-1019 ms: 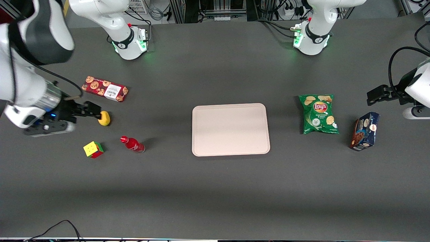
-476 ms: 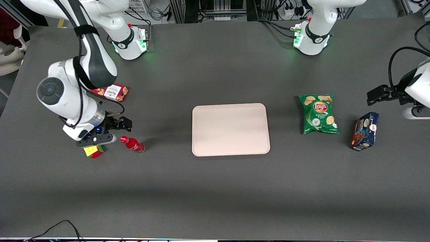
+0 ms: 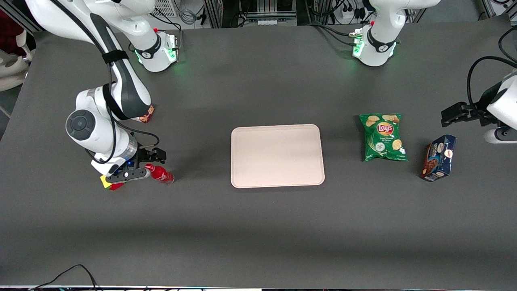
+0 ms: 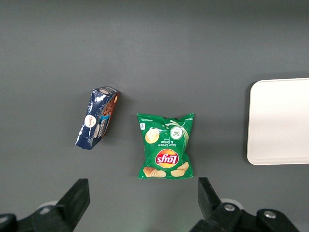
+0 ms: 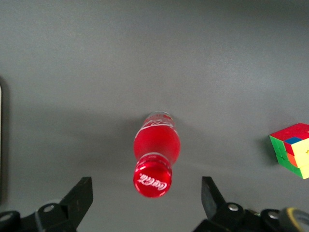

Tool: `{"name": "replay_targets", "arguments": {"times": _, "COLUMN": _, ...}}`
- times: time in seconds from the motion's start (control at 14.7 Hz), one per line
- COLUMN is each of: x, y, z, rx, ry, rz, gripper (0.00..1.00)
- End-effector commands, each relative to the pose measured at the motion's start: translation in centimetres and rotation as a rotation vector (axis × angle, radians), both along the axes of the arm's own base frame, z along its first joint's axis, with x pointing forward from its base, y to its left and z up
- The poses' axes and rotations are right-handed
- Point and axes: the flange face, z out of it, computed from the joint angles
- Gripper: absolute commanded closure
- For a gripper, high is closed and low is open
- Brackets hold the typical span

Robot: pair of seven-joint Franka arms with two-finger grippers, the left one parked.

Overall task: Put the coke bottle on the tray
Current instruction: 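Close the right gripper on the bottle's cap and lift it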

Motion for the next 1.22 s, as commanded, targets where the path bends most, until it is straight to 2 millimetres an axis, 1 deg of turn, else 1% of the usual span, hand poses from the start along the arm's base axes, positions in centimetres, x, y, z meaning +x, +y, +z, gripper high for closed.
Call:
{"name": "replay_targets", "arguments": {"times": 0.0, "x": 0.7, "y": 0.0, "z": -0.4, "rx": -0.017, "ry": -0.024, "rz": 0.000, "gripper": 0.00}}
{"name": "replay_targets", "arguments": {"times": 0.07, "x": 0.8, "y": 0.0, "z": -0.6, "rx": -0.016, "ry": -0.024, "rz": 0.000, "gripper": 0.00}}
{"name": "replay_targets", "arguments": {"times": 0.14, "x": 0.8, "y": -0.1, "z": -0.6, "rx": -0.016, "ry": -0.024, "rz": 0.000, "gripper": 0.02}}
{"name": "replay_targets", "arguments": {"times": 0.34, "x": 0.8, "y": -0.1, "z": -0.8, "rx": -0.016, "ry": -0.024, "rz": 0.003, "gripper": 0.25}}
{"name": "replay_targets", "arguments": {"times": 0.41, "x": 0.9, "y": -0.1, "z": -0.7, "rx": -0.014, "ry": -0.036, "rz": 0.006, "gripper": 0.34}}
{"name": "replay_targets", "arguments": {"times": 0.48, "x": 1.0, "y": -0.2, "z": -0.8, "rx": -0.017, "ry": -0.037, "rz": 0.007, "gripper": 0.39}}
{"name": "replay_targets", "arguments": {"times": 0.54, "x": 1.0, "y": -0.2, "z": -0.8, "rx": -0.020, "ry": -0.042, "rz": 0.012, "gripper": 0.47}}
{"name": "replay_targets", "arguments": {"times": 0.61, "x": 1.1, "y": -0.2, "z": -0.8, "rx": -0.019, "ry": -0.044, "rz": 0.012, "gripper": 0.58}}
{"name": "replay_targets", "arguments": {"times": 0.82, "x": 1.1, "y": -0.2, "z": -0.7, "rx": -0.024, "ry": -0.046, "rz": 0.016, "gripper": 0.99}}
{"name": "replay_targets", "arguments": {"times": 1.09, "x": 1.0, "y": -0.1, "z": 0.5, "rx": -0.027, "ry": -0.063, "rz": 0.017, "gripper": 1.00}}
{"name": "replay_targets", "arguments": {"times": 1.16, "x": 0.9, "y": 0.1, "z": 1.5, "rx": -0.026, "ry": -0.075, "rz": 0.018, "gripper": 1.00}}
